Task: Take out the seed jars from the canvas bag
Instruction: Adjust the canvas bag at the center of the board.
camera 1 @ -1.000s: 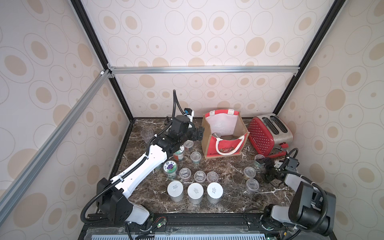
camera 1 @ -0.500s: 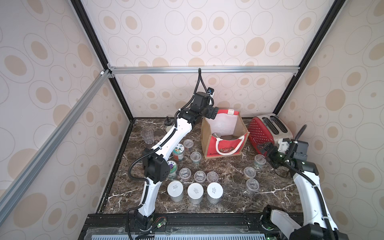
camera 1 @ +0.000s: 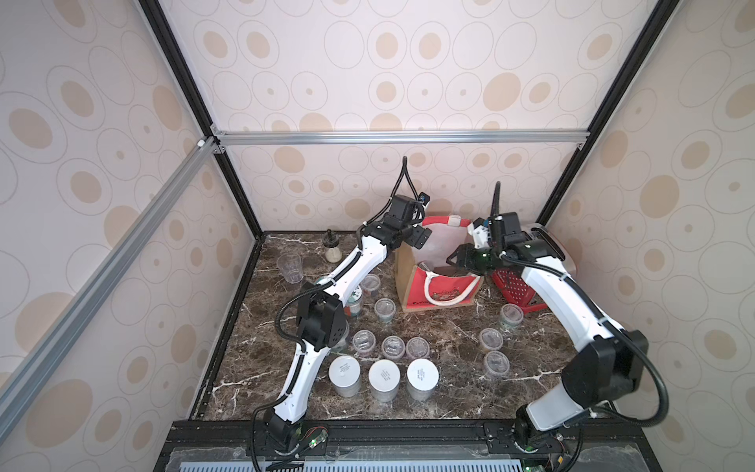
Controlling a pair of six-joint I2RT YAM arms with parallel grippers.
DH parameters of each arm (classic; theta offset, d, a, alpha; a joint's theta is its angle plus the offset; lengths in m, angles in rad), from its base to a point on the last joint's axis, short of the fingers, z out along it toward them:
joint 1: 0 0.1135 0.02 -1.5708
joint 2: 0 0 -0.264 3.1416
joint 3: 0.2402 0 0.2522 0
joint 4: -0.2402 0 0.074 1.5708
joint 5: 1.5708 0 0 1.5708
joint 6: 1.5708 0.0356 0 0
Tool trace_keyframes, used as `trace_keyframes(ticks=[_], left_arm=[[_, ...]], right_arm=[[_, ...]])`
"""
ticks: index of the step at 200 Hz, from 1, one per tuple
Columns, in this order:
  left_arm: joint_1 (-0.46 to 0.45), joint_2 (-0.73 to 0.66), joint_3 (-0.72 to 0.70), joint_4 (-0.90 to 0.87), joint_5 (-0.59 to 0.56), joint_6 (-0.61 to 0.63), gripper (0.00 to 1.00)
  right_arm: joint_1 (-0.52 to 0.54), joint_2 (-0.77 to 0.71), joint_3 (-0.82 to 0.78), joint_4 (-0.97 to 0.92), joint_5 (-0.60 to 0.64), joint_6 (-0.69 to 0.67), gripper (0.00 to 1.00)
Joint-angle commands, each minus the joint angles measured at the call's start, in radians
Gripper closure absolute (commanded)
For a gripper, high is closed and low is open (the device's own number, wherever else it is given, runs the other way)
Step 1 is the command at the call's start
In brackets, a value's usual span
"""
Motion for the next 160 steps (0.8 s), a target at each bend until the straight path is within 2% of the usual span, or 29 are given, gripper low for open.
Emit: trace_keyframes(ticks=[1,24,53,87,126,139,160], left_arm=[[-0.013,-0.093,0.007,0.029,0.036,0.01,0.02],[-0.035,-0.159,-0.034,0.043,0.056,-0.009,0.02],[-0.064,-0.252,-0.14,0.098,0.025,0.001,0.02],[-0.124,-0.274,-0.203,0.078,-0.117,0.107,0.02],[-0.23,-0.235,-0.191,-0.015,-0.286,0.205,0.02],[-0.253,-0.256,-0.212,-0.018,-0.302,0.188,0.02],[-0.266,-0.327,-0.276,0.009,-0.269,0.148,0.02]], right_arm=[[0.023,0.048,0.012,-0.087,0.037,-0.044,0.57],[0.064,-0.003,-0.106,-0.068,0.091,-0.05,0.59],[0.084,-0.119,-0.285,-0.015,0.101,-0.024,0.59],[0.098,-0.237,-0.447,0.054,0.091,0.012,0.59],[0.101,-0.313,-0.554,0.102,0.096,0.043,0.59],[0.101,-0.334,-0.584,0.109,0.102,0.049,0.59],[0.101,-0.367,-0.643,0.12,0.108,0.066,0.59]])
